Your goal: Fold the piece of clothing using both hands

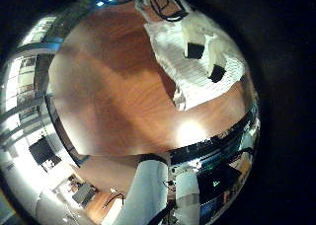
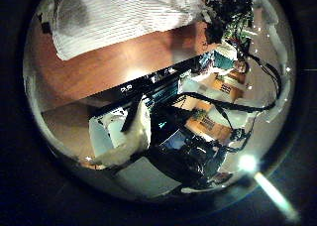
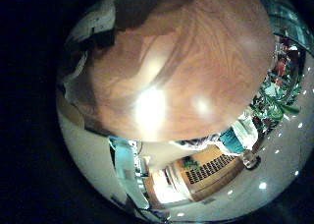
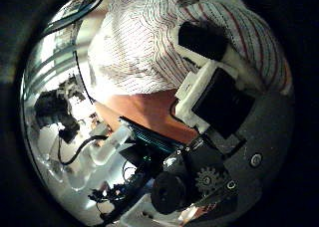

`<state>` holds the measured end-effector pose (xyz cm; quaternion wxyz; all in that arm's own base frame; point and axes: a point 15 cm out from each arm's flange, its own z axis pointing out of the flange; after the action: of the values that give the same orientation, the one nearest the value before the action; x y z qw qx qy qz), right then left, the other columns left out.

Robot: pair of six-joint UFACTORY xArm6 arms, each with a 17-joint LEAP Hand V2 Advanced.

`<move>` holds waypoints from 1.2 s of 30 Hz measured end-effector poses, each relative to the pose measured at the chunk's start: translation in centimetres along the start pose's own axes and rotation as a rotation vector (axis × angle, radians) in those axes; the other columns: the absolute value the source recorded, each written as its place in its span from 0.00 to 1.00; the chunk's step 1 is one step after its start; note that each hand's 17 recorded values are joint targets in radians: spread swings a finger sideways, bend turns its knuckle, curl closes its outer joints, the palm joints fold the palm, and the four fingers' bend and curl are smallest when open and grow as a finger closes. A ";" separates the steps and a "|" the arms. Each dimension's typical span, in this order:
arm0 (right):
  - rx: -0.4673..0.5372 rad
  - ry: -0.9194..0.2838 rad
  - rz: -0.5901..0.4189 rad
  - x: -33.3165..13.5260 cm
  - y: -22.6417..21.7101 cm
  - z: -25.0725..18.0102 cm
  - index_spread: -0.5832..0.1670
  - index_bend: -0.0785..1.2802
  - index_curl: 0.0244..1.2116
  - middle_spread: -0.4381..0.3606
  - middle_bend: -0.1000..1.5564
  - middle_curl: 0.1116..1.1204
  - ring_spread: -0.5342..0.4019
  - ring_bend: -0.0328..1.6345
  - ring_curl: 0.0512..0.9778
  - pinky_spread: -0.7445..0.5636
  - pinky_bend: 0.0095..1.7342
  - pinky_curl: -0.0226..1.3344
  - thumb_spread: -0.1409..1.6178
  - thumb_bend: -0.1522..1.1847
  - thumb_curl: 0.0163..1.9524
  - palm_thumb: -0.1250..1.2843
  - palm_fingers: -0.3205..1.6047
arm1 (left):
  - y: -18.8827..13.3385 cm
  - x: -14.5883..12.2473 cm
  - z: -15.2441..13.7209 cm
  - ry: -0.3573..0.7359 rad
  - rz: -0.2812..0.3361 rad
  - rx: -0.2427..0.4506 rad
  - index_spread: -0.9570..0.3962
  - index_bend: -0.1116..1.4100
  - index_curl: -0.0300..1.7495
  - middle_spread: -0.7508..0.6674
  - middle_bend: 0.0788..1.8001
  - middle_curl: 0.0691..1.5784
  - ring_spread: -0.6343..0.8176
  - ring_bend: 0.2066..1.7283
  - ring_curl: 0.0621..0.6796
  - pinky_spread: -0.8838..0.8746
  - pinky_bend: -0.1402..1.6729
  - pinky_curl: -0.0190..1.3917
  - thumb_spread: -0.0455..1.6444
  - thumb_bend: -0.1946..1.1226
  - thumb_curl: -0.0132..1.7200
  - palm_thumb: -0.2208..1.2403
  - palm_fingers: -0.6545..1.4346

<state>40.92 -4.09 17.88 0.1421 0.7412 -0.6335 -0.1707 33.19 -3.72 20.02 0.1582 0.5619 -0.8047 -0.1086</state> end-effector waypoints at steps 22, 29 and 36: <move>0.110 0.013 0.065 4.6 4.2 -4.6 0.38 0.80 0.74 0.40 0.85 0.66 0.34 0.85 0.70 0.40 0.76 0.56 0.80 0.15 0.30 0.79 0.74 | -3.1 2.3 5.1 -0.010 0.035 -0.025 0.73 0.19 0.21 0.67 0.07 0.19 0.50 0.42 0.37 0.55 0.34 0.39 0.71 0.13 0.19 0.42 0.37; 0.189 0.076 0.017 -1.0 5.0 -9.1 0.39 0.82 0.73 0.40 0.87 0.65 0.34 0.84 0.71 0.40 0.75 0.57 0.78 0.14 0.32 0.82 0.76 | -1.5 0.0 2.4 0.016 0.015 -0.003 0.72 0.18 0.21 0.65 0.07 0.19 0.48 0.42 0.37 0.55 0.34 0.38 0.72 0.13 0.19 0.42 0.39; 0.258 0.166 -0.059 -11.5 4.6 -16.0 0.42 0.84 0.71 0.40 0.87 0.63 0.35 0.84 0.72 0.39 0.73 0.57 0.75 0.11 0.35 0.81 0.77 | 1.9 -4.1 -0.7 0.057 -0.044 0.067 0.71 0.18 0.21 0.62 0.09 0.21 0.45 0.42 0.35 0.52 0.34 0.37 0.72 0.13 0.19 0.43 0.41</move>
<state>42.18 6.48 35.07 0.0926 0.7832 -0.6140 -0.0303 33.08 0.74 20.78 0.1598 0.5874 -0.7903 -0.0690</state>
